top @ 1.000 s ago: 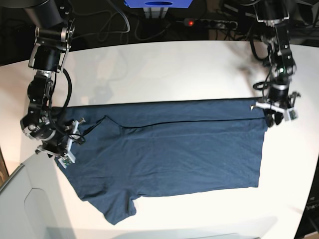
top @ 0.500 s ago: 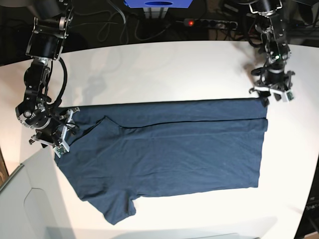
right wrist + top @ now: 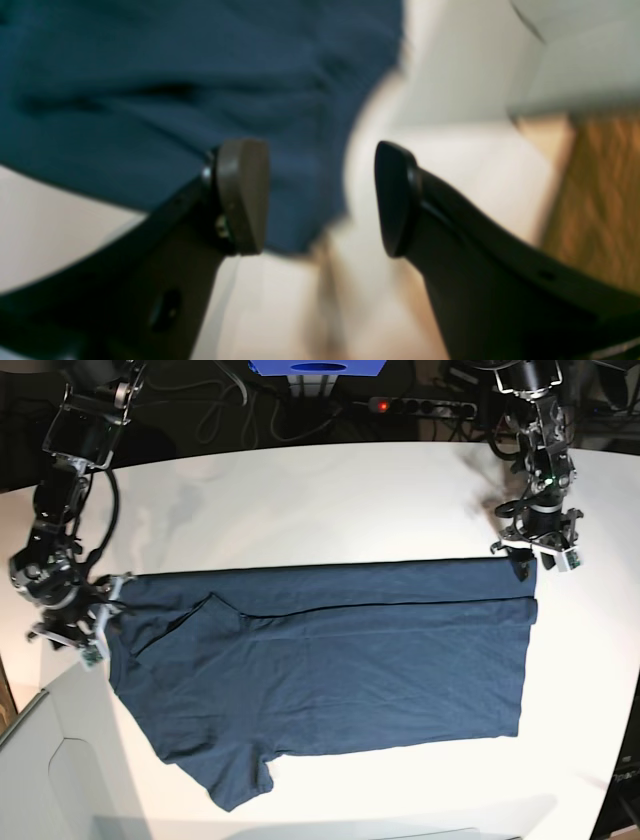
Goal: Fold the T-shirt properly
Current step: 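Open both grippers and release the folded edge, then regrasp the folded edge with both grippers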
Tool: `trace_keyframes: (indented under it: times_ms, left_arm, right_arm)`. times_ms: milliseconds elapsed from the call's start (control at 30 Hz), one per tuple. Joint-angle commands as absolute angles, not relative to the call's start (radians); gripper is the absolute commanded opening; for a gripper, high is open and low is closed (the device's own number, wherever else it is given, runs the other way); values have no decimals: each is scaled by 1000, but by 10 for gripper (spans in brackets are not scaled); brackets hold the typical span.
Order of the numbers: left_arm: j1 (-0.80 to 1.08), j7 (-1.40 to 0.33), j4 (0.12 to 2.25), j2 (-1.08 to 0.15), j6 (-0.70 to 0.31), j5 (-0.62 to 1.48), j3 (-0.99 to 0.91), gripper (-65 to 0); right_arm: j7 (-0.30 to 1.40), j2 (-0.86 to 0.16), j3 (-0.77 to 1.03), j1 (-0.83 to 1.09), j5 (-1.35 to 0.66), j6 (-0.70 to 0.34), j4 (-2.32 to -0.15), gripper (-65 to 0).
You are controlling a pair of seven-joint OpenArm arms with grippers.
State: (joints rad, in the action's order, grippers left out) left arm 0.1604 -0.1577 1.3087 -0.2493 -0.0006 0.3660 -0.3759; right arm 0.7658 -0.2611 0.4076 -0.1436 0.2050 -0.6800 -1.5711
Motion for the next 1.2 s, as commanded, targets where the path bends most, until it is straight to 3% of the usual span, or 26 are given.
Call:
trace_keyframes:
  times_ms: [0, 200, 633, 1167]
  left_arm:
    - [162, -162, 1317, -259, -1, 371, -380, -384]
    - [162, -162, 1316, -260, -1, 371, -380, -650]
    - [163, -163, 1314, -260, -1, 371, -380, -650]
    - [176, -163, 1314, -263, -1, 371, -383, -650]
  right_arm:
    - [746, -274, 418, -162, 186, -698, -1584, -329]
    - [737, -300, 472, -163, 186, -698, -1471, -329]
    - [734, -288, 467, -182, 185, -698, -1363, -329]
    - [699, -294, 467, -262, 185, -698, -1040, -334]
